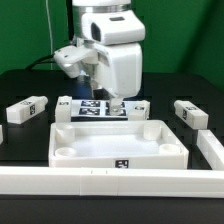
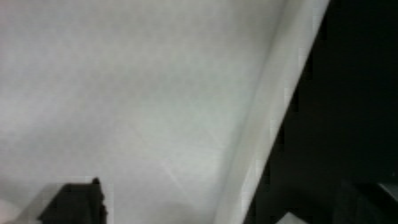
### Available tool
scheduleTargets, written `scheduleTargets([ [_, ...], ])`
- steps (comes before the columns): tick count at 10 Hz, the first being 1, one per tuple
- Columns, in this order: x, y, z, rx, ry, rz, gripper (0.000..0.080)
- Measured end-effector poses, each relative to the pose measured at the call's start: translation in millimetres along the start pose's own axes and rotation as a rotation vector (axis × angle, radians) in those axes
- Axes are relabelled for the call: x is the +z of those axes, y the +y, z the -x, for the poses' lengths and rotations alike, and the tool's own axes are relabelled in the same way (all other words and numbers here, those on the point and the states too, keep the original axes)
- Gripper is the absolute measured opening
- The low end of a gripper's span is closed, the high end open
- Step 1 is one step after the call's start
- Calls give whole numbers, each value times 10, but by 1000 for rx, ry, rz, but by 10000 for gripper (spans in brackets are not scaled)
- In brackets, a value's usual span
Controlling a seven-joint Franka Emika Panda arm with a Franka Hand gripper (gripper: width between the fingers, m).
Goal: Assemble desk
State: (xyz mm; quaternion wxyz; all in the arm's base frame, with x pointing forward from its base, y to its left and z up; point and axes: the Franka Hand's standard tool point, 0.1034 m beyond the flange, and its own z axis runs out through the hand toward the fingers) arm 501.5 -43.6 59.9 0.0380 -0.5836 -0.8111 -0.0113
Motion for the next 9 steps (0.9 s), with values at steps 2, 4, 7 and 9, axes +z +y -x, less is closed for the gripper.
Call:
scheduleTargets([
  [2,122,-70,84,42,13,-17,650],
  [4,271,-73,83,78,25,-35,650],
  [7,502,-153,56,103,47,-69,650],
  [9,457,-135,70,106,43,-63,527],
])
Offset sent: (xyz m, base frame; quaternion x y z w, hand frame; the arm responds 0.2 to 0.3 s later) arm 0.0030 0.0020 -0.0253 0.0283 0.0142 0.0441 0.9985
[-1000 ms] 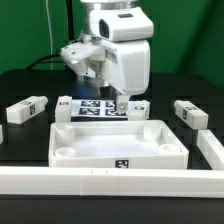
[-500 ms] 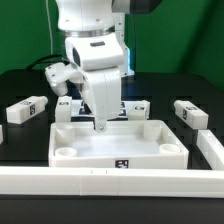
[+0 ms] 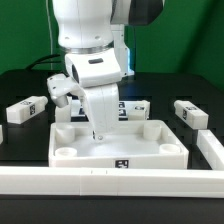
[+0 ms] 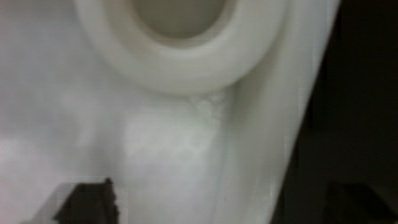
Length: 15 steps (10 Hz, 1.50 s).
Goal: Assemble desk
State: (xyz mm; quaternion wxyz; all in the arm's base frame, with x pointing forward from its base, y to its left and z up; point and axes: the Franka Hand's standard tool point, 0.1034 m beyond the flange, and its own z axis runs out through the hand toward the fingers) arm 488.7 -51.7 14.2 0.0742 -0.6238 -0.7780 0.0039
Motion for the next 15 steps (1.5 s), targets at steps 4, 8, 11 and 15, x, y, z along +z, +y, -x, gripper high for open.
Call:
scheduleTargets([
  [4,25,-13,10,4,2,-3,74],
  [8,16,-2,20,6,-1,3,64],
  [11,12,16,-10,58,0,4,64],
  [15,-7,241,-274,250,-3,28,64],
])
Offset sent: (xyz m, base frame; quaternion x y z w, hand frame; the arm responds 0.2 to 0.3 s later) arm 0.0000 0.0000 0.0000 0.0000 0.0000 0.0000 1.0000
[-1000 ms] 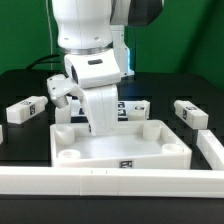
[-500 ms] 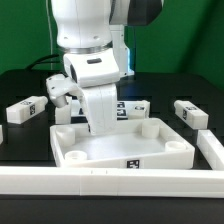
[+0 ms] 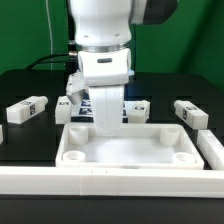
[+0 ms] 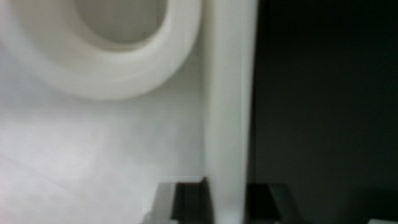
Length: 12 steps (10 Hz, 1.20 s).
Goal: Assemble desk
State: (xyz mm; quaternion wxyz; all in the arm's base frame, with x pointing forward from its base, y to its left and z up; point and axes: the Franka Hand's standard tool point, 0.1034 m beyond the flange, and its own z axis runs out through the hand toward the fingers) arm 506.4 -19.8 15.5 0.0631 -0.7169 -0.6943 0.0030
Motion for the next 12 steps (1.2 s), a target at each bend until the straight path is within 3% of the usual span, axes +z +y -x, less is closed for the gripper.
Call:
scheduleTargets([
  [5,40,42,-87,5,-3,6,64],
  [7,31,47,-209,18,-3,-13,64],
  [12,34,33,-170,5,-1,-22,64],
])
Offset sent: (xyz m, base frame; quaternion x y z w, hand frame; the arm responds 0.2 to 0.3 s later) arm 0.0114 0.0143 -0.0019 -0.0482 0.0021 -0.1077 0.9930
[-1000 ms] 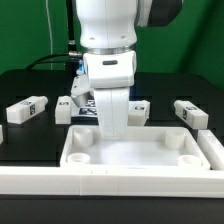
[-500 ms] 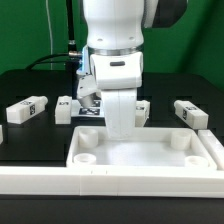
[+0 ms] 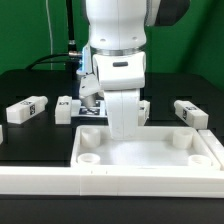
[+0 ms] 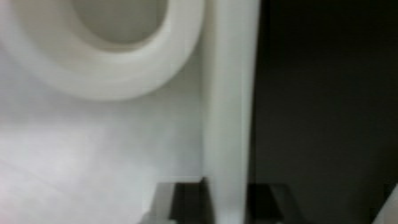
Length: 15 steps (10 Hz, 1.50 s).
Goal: Assemble desk
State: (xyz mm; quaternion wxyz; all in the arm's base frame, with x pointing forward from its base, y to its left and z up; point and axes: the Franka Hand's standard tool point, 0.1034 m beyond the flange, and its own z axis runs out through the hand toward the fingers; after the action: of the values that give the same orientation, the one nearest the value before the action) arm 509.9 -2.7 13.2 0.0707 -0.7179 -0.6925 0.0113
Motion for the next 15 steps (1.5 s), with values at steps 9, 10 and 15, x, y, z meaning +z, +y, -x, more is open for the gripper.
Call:
scheduleTargets([
  [9,-557,3,-702,328,-27,71,648],
  [10,-537,32,-826,362,-22,73,649],
  [15,-522,27,-775,399,-22,70,649],
])
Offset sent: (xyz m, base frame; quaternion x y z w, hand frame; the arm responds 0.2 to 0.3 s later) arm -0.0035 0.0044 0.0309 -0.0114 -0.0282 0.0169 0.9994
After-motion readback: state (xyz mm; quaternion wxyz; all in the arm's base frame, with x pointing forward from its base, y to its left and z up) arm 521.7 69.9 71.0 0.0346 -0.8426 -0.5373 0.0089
